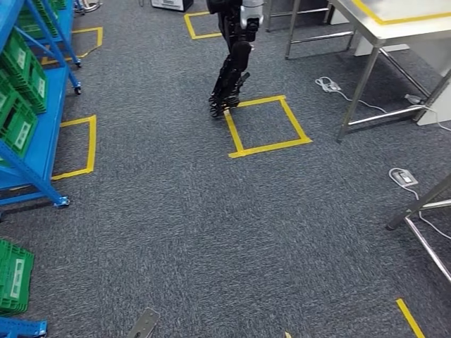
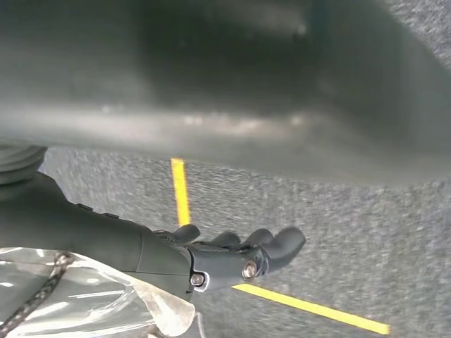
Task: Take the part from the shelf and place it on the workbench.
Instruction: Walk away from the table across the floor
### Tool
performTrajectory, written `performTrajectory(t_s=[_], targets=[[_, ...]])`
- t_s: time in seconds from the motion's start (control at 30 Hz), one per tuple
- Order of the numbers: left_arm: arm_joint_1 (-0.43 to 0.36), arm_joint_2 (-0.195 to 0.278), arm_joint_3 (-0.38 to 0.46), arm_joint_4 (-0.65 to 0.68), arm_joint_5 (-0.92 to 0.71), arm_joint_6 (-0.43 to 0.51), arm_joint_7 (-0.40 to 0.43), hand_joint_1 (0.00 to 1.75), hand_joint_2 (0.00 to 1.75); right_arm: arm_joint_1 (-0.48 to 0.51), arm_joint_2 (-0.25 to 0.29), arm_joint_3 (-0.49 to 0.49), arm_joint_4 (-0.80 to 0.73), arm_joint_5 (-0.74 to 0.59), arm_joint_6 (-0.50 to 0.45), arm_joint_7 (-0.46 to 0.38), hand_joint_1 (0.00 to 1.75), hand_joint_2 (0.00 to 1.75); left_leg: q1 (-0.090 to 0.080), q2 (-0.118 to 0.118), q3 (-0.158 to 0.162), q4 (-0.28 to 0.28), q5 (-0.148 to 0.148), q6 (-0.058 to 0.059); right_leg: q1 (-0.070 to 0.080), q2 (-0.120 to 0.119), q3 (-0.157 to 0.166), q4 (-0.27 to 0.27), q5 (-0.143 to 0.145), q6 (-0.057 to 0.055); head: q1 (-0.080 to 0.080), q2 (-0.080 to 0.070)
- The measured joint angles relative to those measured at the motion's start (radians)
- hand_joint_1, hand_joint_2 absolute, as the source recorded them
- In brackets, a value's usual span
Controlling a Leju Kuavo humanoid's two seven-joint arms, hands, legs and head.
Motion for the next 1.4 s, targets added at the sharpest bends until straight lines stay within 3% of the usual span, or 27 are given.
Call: performTrajectory(t_s=[0.03, 0.07, 0.1, 0.13, 0.2, 0.27, 0.33, 0.4, 0.47, 0.5, 0.57, 0.6, 0.67, 0.7, 0.77, 0.8, 0.87, 0.93, 1.0, 1.07, 1.1, 1.17, 1.23, 1.3, 1.37, 1.4], targets=[[0.000, -0.001, 0.000, 0.000, 0.000, 0.000, 0.000, 0.00, 0.00, 0.002, 0.000, 0.000, 0.000, 0.000, 0.000, 0.000, 0.00, 0.00, 0.000, -0.014, 0.001, 0.000, -0.001, 0.001, 0.000, 0.007, -0.035, 0.057, -0.014, 0.002, 0.000, 0.000], [0.001, -0.001, 0.000, 0.000, 0.000, 0.000, 0.000, 0.00, 0.00, 0.003, 0.000, 0.000, 0.000, 0.000, 0.000, 0.000, 0.00, 0.00, 0.001, -0.029, 0.002, 0.000, -0.002, 0.000, -0.001, 0.010, -0.057, 0.081, -0.007, 0.003, 0.000, 0.000], [0.002, -0.001, 0.000, 0.000, 0.000, 0.000, 0.000, 0.00, 0.00, 0.003, -0.001, 0.000, 0.000, -0.001, 0.000, 0.001, 0.00, 0.00, 0.002, -0.045, 0.005, 0.001, -0.004, -0.001, -0.003, 0.012, -0.061, 0.065, 0.020, 0.006, 0.000, 0.000], [0.003, -0.002, 0.000, 0.000, 0.000, 0.000, 0.000, 0.00, 0.00, 0.003, -0.001, 0.000, 0.000, -0.001, 0.000, 0.001, 0.00, 0.00, 0.004, -0.060, 0.007, 0.004, -0.006, -0.005, -0.006, 0.018, -0.047, 0.015, 0.063, 0.008, 0.000, 0.000], [0.003, -0.002, 0.000, 0.000, 0.000, 0.001, 0.000, 0.00, 0.00, 0.003, -0.002, 0.000, 0.000, 0.000, 0.001, 0.002, 0.00, 0.00, 0.007, -0.087, 0.007, 0.015, -0.014, -0.017, -0.016, 0.063, 0.004, -0.117, 0.131, 0.015, 0.002, 0.000], [0.001, -0.001, 0.000, 0.000, 0.000, 0.003, 0.000, 0.00, 0.00, 0.003, -0.002, 0.001, 0.001, 0.001, 0.002, 0.004, 0.00, 0.00, 0.008, -0.110, -0.002, 0.025, -0.020, -0.031, -0.020, 0.098, 0.034, -0.182, 0.144, 0.010, 0.004, 0.000], [0.005, 0.000, 0.001, 0.000, 0.000, 0.006, 0.000, 0.00, 0.00, 0.003, -0.001, 0.001, 0.002, 0.002, 0.002, 0.007, 0.00, 0.00, 0.012, -0.131, -0.009, 0.026, -0.017, -0.041, -0.016, 0.083, 0.042, -0.186, 0.141, -0.007, 0.004, 0.000], [0.010, 0.001, 0.001, 0.000, 0.000, 0.008, -0.001, 0.00, 0.00, 0.003, -0.001, 0.002, 0.002, 0.004, 0.003, 0.007, 0.00, 0.00, 0.011, -0.098, -0.019, 0.045, -0.028, -0.050, -0.016, 0.061, 0.047, -0.189, 0.144, -0.023, 0.000, 0.000], [0.007, 0.001, 0.003, 0.000, 0.000, 0.009, -0.002, 0.00, 0.00, 0.004, -0.001, 0.003, 0.002, 0.006, 0.002, 0.006, 0.00, 0.00, 0.010, -0.033, -0.063, 0.141, -0.079, -0.056, -0.012, 0.031, 0.051, -0.191, 0.142, -0.034, -0.005, 0.000], [0.004, 0.001, 0.004, 0.000, 0.000, 0.009, -0.003, 0.00, 0.00, 0.006, -0.001, 0.003, 0.002, 0.006, 0.002, 0.006, 0.00, 0.00, 0.011, -0.016, -0.098, 0.212, -0.111, -0.059, -0.009, 0.015, 0.052, -0.191, 0.140, -0.038, -0.007, 0.000], [0.004, 0.000, 0.006, 0.000, 0.000, 0.009, -0.004, 0.00, 0.00, 0.006, -0.002, 0.004, 0.002, 0.008, 0.002, 0.006, 0.00, 0.00, 0.013, -0.007, -0.151, 0.317, -0.143, -0.060, -0.004, -0.017, 0.054, -0.191, 0.135, -0.042, -0.007, 0.000], [0.005, 0.000, 0.008, 0.000, 0.000, 0.009, -0.004, 0.00, 0.00, 0.006, -0.002, 0.004, 0.002, 0.009, 0.002, 0.006, 0.00, 0.00, 0.013, -0.006, -0.153, 0.320, -0.133, -0.058, -0.002, -0.031, 0.056, -0.191, 0.133, -0.043, -0.007, 0.000], [0.008, 0.000, 0.010, 0.000, 0.000, 0.009, -0.005, 0.00, 0.00, 0.004, -0.001, 0.005, 0.002, 0.011, 0.002, 0.006, 0.00, 0.00, 0.009, 0.010, -0.102, 0.219, -0.070, -0.047, 0.000, -0.056, 0.063, -0.191, 0.128, -0.041, -0.007, 0.000], [0.006, 0.000, 0.011, 0.000, 0.000, 0.009, -0.005, 0.00, 0.00, 0.003, -0.001, 0.005, 0.002, 0.011, 0.002, 0.006, 0.00, 0.00, 0.002, 0.035, -0.066, 0.147, -0.042, -0.040, 0.002, -0.068, 0.067, -0.191, 0.124, -0.039, -0.007, 0.000], [0.002, 0.000, 0.013, 0.000, 0.000, 0.009, -0.006, 0.00, 0.00, 0.003, -0.001, 0.006, 0.002, 0.011, 0.002, 0.006, 0.00, 0.00, -0.012, 0.074, -0.020, 0.052, -0.018, -0.027, 0.005, -0.091, 0.072, -0.191, 0.116, -0.029, -0.006, 0.000], [0.001, 0.000, 0.013, 0.000, 0.000, 0.009, -0.006, 0.00, 0.00, 0.002, -0.001, 0.006, 0.002, 0.012, 0.002, 0.006, 0.00, 0.00, -0.017, 0.078, -0.017, 0.039, -0.021, -0.023, 0.006, -0.102, 0.075, -0.192, 0.113, -0.023, -0.006, 0.000], [0.005, 0.001, 0.015, 0.000, 0.000, 0.009, -0.006, 0.00, 0.00, -0.002, -0.001, 0.007, 0.002, 0.013, 0.002, 0.006, 0.00, 0.00, -0.017, 0.053, -0.013, 0.027, -0.017, -0.016, 0.004, -0.114, 0.083, -0.195, 0.108, -0.013, -0.006, 0.000], [0.007, 0.001, 0.016, 0.000, 0.000, 0.009, -0.006, 0.00, 0.00, -0.004, -0.001, 0.008, 0.002, 0.013, 0.001, 0.006, 0.00, 0.00, -0.010, 0.030, -0.001, 0.011, -0.009, -0.007, 0.002, -0.070, 0.071, -0.160, 0.082, -0.004, -0.003, 0.000], [0.003, -0.001, 0.016, 0.000, -0.001, 0.009, -0.006, 0.00, 0.00, -0.001, -0.002, 0.009, 0.003, 0.013, 0.001, 0.007, 0.00, 0.00, -0.006, 0.005, 0.004, 0.005, -0.006, 0.000, 0.000, -0.009, 0.014, -0.046, 0.027, 0.000, 0.002, 0.000], [0.001, -0.003, 0.016, 0.000, -0.001, 0.008, -0.006, 0.00, 0.00, 0.003, -0.002, 0.009, 0.004, 0.013, 0.001, 0.008, 0.00, 0.00, -0.006, -0.024, 0.004, 0.006, -0.007, 0.002, 0.000, 0.009, -0.052, 0.066, -0.005, 0.003, 0.004, 0.000], [0.002, -0.004, 0.016, 0.000, -0.001, 0.008, -0.006, 0.00, 0.00, 0.003, -0.003, 0.009, 0.004, 0.013, 0.001, 0.009, 0.00, 0.00, -0.005, -0.039, 0.005, 0.007, -0.008, 0.001, -0.001, 0.011, -0.065, 0.076, 0.008, 0.004, 0.004, 0.000], [0.004, -0.004, 0.016, 0.000, -0.001, 0.007, -0.006, 0.00, 0.00, 0.003, -0.006, 0.009, 0.004, 0.013, 0.001, 0.009, 0.00, 0.00, -0.002, -0.070, 0.008, 0.011, -0.011, -0.004, -0.004, 0.022, -0.034, -0.023, 0.088, 0.006, 0.004, 0.000], [0.002, -0.004, 0.016, 0.000, -0.002, 0.007, -0.006, 0.00, 0.00, 0.001, -0.007, 0.010, 0.004, 0.013, 0.001, 0.009, 0.00, 0.00, 0.000, -0.096, 0.006, 0.021, -0.018, -0.015, -0.012, 0.075, 0.019, -0.146, 0.137, 0.006, 0.005, 0.000], [0.000, -0.004, 0.016, 0.000, -0.002, 0.007, -0.006, 0.00, 0.00, 0.001, -0.007, 0.010, 0.005, 0.013, 0.000, 0.009, 0.00, 0.00, 0.003, -0.118, -0.003, 0.027, -0.019, -0.027, -0.013, 0.108, 0.041, -0.184, 0.134, -0.002, 0.006, 0.000], [0.002, -0.003, 0.017, 0.000, -0.003, 0.007, -0.006, 0.00, 0.00, 0.002, -0.007, 0.011, 0.006, 0.013, 0.000, 0.009, 0.00, 0.00, 0.006, -0.135, -0.009, 0.026, -0.016, -0.038, -0.010, 0.086, 0.048, -0.189, 0.137, -0.017, 0.006, 0.000], [0.004, -0.003, 0.017, 0.000, -0.003, 0.007, -0.006, 0.00, 0.00, 0.001, -0.007, 0.011, 0.006, 0.013, 0.000, 0.009, 0.00, 0.00, 0.006, -0.121, -0.013, 0.033, -0.021, -0.042, -0.010, 0.074, 0.051, -0.191, 0.139, -0.024, 0.005, 0.000]])
